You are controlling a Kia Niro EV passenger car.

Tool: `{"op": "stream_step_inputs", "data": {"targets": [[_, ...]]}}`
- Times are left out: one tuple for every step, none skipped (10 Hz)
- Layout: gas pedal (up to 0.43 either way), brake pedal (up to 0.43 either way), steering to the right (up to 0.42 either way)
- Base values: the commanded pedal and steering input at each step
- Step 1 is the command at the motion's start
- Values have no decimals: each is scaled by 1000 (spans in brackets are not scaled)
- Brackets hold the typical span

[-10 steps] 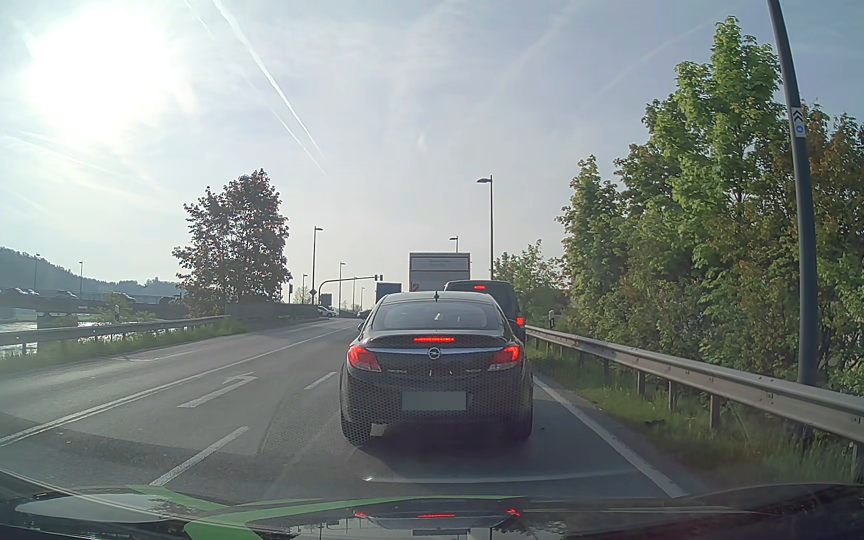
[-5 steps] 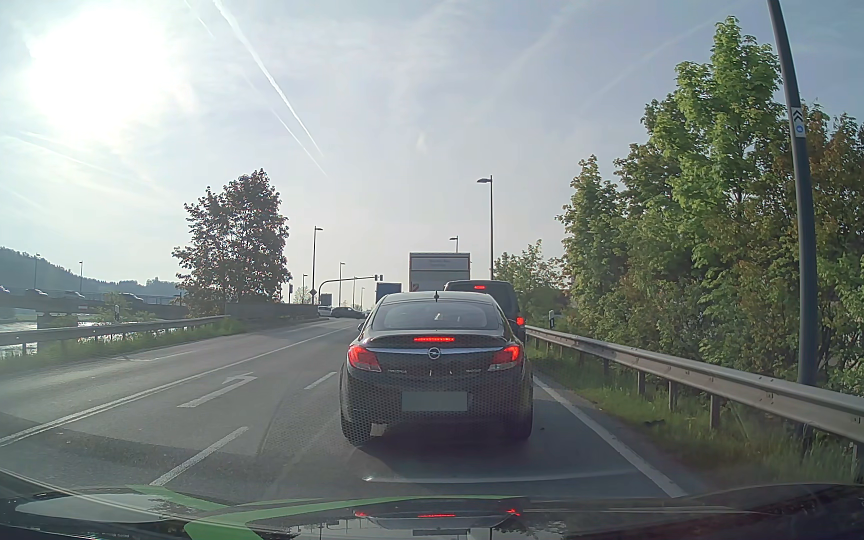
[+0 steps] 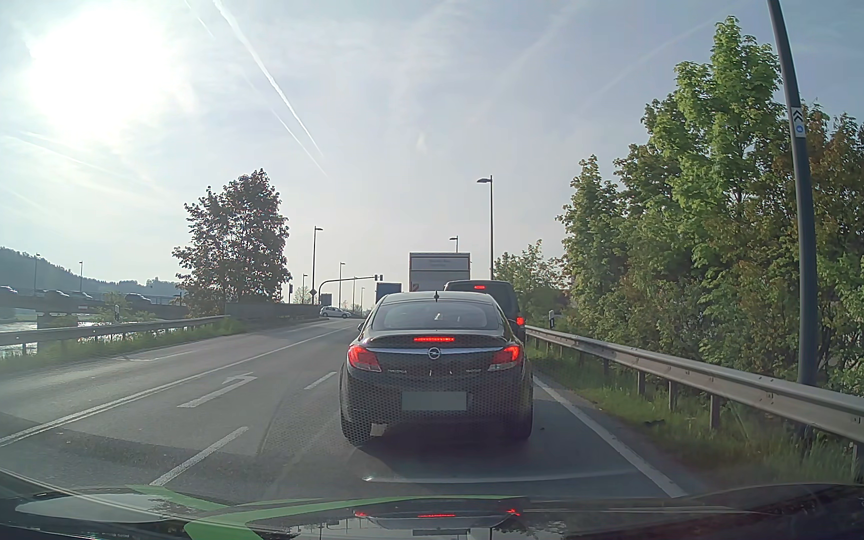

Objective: Follow the waypoints while adhering to traffic rules and regulations

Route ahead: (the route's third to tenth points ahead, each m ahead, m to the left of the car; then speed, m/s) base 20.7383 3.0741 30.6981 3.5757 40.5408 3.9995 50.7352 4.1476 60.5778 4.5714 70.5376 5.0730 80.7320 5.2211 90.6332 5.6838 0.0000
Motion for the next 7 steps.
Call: {"op": "stream_step_inputs", "data": {"targets": [[0, 274, 1], [0, 268, 1], [0, 268, 0], [0, 268, 0], [0, 274, 0], [0, 268, 1], [0, 268, 1]]}}
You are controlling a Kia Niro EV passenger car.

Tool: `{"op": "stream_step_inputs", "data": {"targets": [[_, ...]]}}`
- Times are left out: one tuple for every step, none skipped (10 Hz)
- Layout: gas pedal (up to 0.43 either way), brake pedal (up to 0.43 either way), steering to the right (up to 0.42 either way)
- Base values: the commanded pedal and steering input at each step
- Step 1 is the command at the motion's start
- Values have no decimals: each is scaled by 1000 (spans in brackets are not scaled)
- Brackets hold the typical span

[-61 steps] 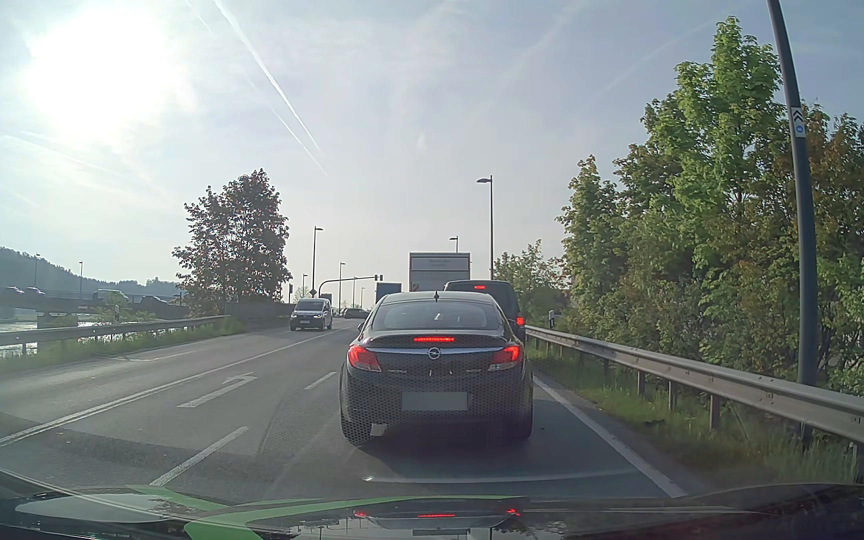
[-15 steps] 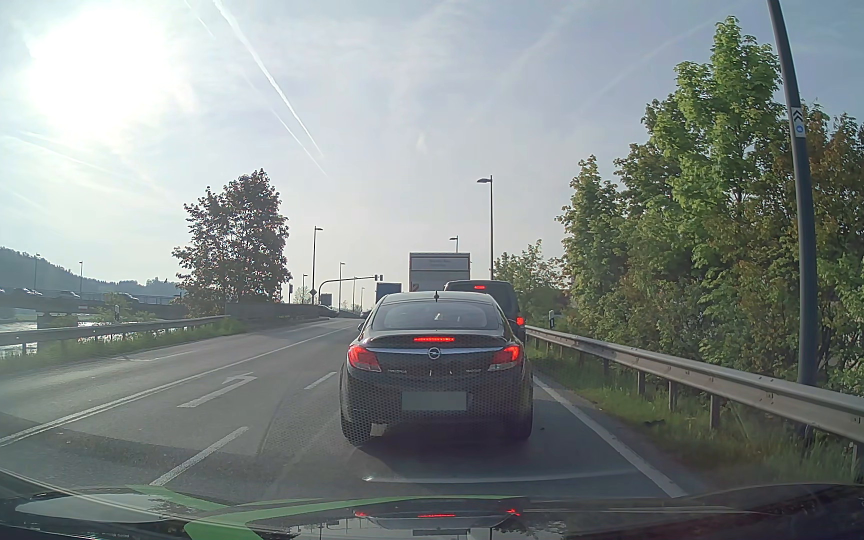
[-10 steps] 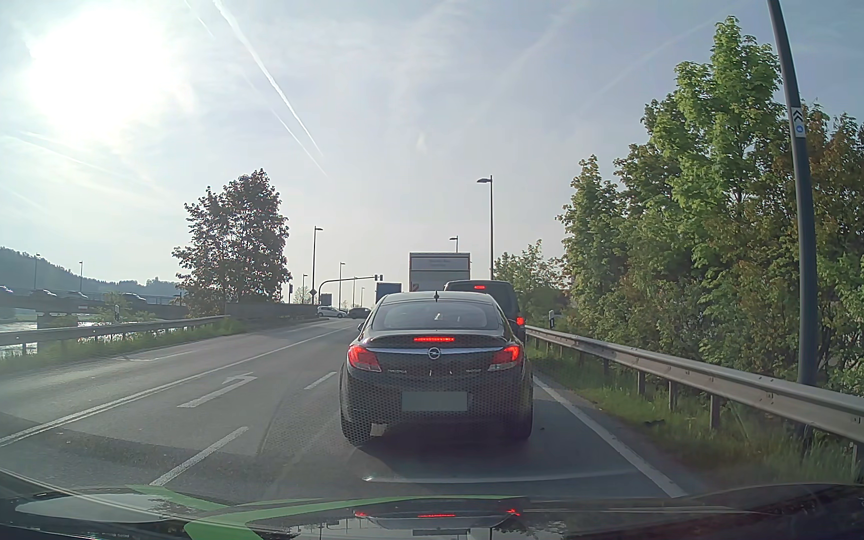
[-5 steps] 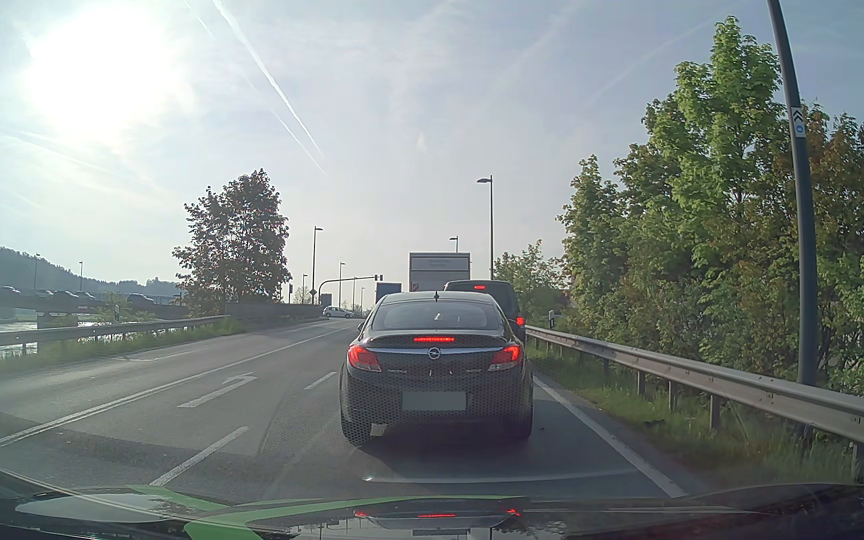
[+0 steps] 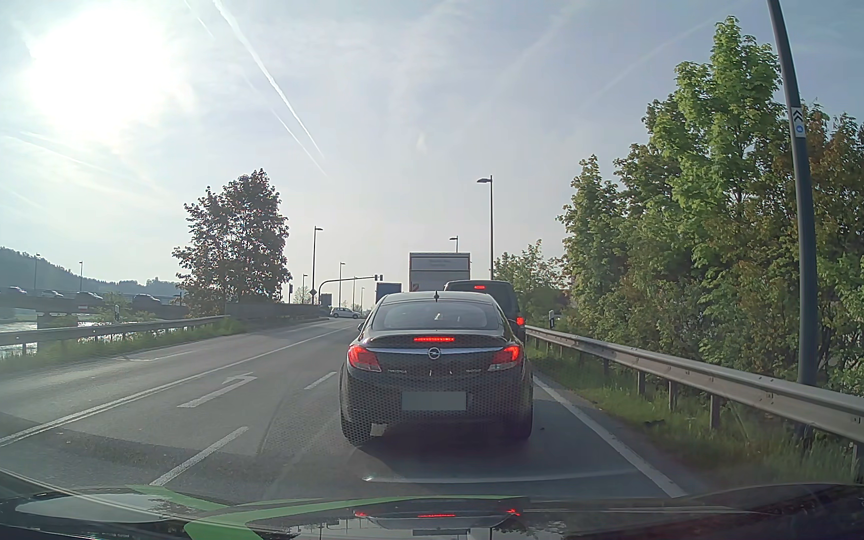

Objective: Follow the waypoints while adhering to traffic rules and regulations

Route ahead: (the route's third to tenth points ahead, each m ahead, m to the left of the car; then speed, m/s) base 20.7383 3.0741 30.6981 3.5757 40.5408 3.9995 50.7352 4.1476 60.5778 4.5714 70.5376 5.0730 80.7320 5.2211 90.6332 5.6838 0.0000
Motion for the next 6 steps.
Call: {"op": "stream_step_inputs", "data": {"targets": [[0, 268, 0], [0, 268, 0], [0, 268, 0], [0, 274, 1], [0, 274, 1], [0, 274, 0]]}}
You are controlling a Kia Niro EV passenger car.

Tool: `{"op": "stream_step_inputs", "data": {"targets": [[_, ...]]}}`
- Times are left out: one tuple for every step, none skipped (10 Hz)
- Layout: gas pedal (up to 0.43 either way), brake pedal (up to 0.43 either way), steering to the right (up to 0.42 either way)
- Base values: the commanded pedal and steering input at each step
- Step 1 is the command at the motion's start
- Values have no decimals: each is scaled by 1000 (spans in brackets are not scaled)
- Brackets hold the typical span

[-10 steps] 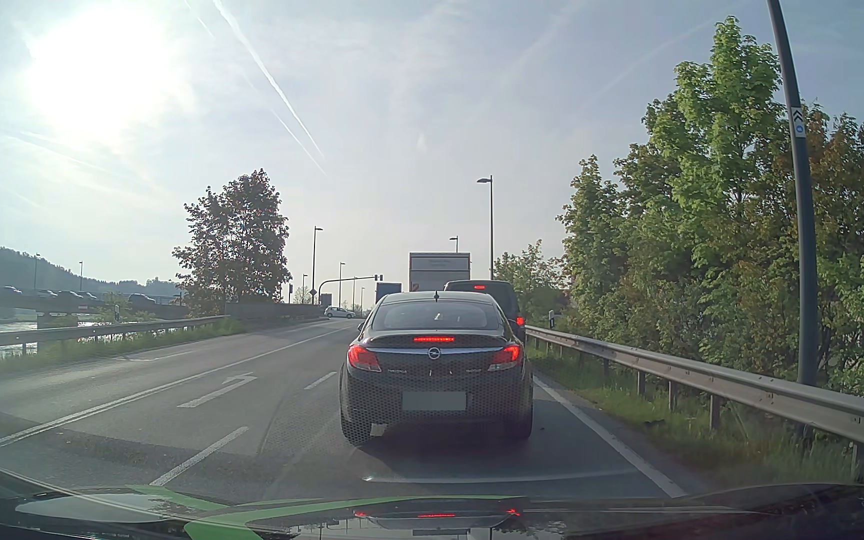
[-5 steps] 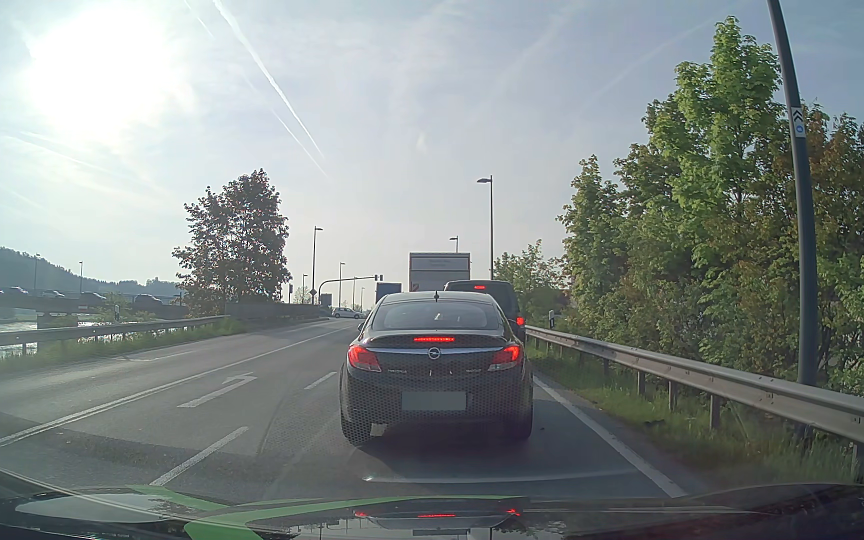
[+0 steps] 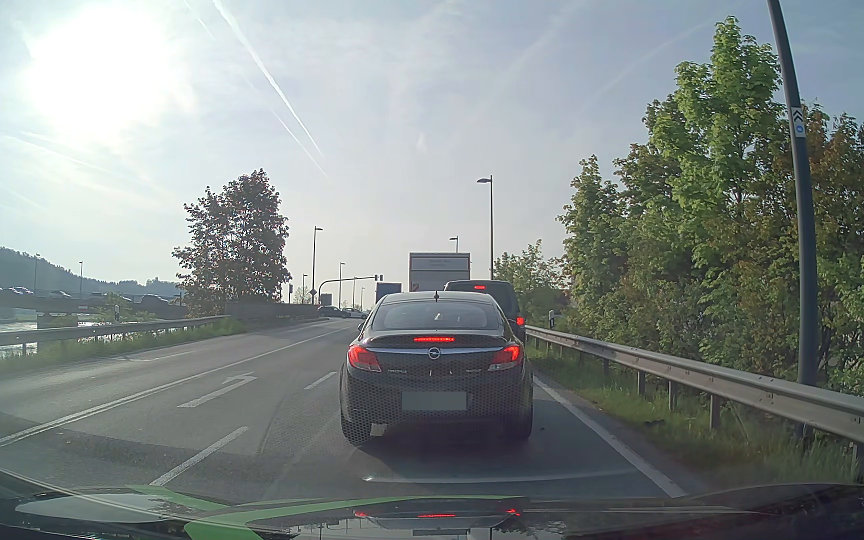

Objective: Follow the waypoints while adhering to traffic rules and regulations

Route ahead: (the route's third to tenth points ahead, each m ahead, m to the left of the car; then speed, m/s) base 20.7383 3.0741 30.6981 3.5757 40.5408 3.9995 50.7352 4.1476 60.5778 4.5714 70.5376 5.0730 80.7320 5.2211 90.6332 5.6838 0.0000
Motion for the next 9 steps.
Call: {"op": "stream_step_inputs", "data": {"targets": [[0, 274, 0], [0, 274, 0], [0, 274, 0], [0, 274, 0], [0, 280, 0], [0, 299, 1], [0, 317, 1], [0, 372, 1], [0, 415, 1]]}}
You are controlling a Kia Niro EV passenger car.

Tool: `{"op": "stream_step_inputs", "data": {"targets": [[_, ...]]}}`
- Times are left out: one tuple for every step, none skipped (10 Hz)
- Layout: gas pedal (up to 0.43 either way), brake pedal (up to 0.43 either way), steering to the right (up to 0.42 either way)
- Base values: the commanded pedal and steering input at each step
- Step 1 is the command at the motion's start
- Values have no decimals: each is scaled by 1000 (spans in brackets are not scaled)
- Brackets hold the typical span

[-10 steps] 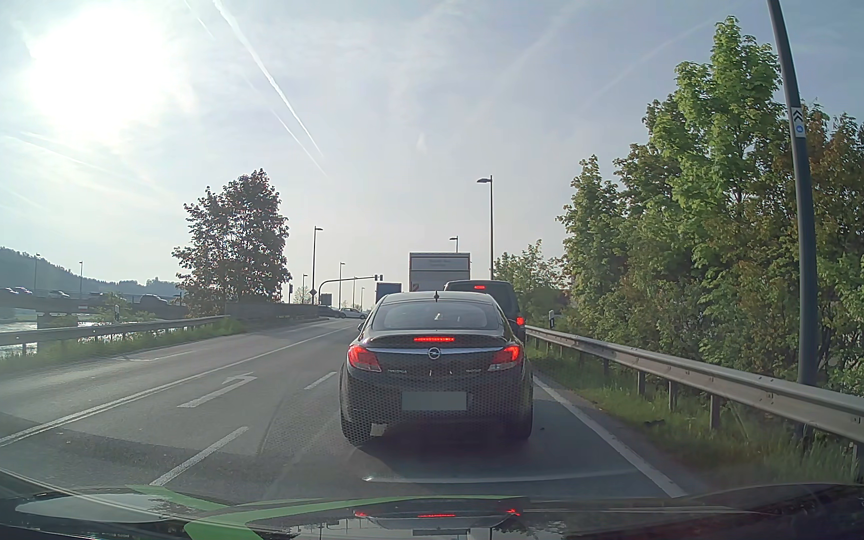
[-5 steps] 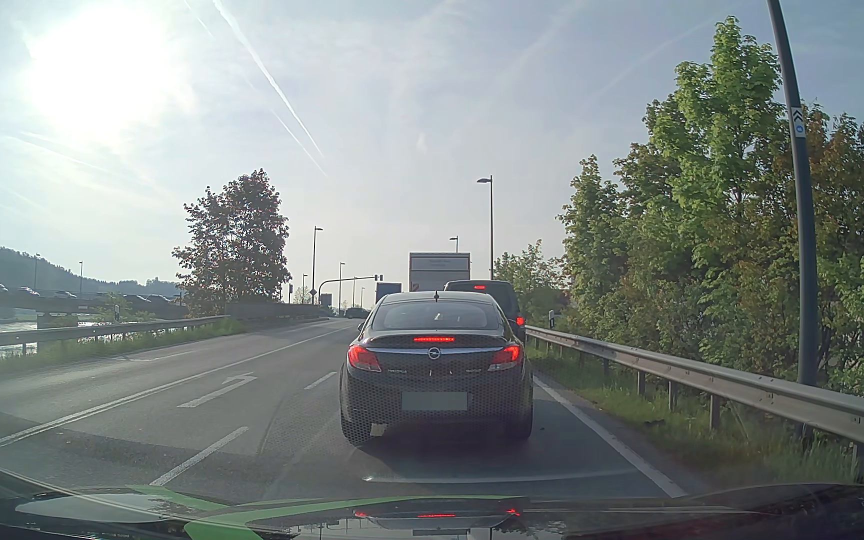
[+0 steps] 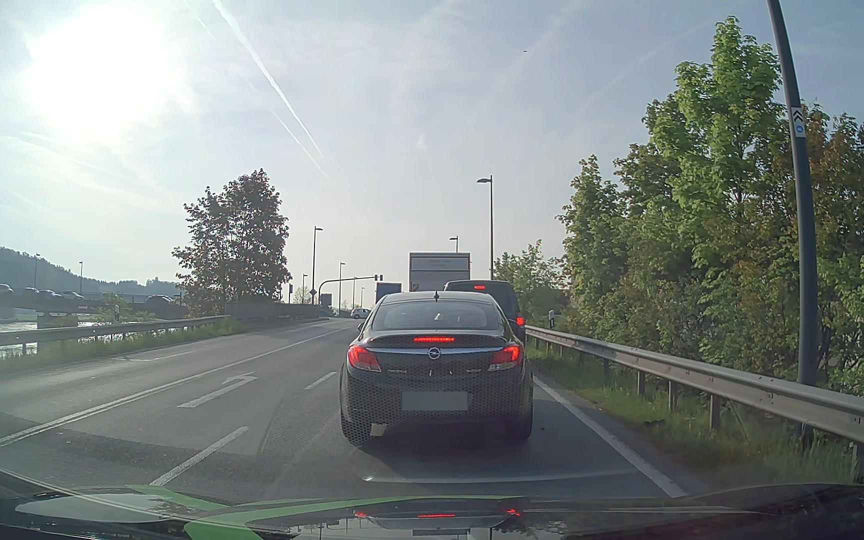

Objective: Follow the waypoints while adhering to traffic rules and regulations

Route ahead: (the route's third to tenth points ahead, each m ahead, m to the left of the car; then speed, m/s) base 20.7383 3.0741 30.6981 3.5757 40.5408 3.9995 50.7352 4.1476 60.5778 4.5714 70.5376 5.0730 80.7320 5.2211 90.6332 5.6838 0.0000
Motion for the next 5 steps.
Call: {"op": "stream_step_inputs", "data": {"targets": [[0, 433, 1], [0, 457, 1], [0, 482, 1], [0, 506, 1], [0, 524, 1]]}}
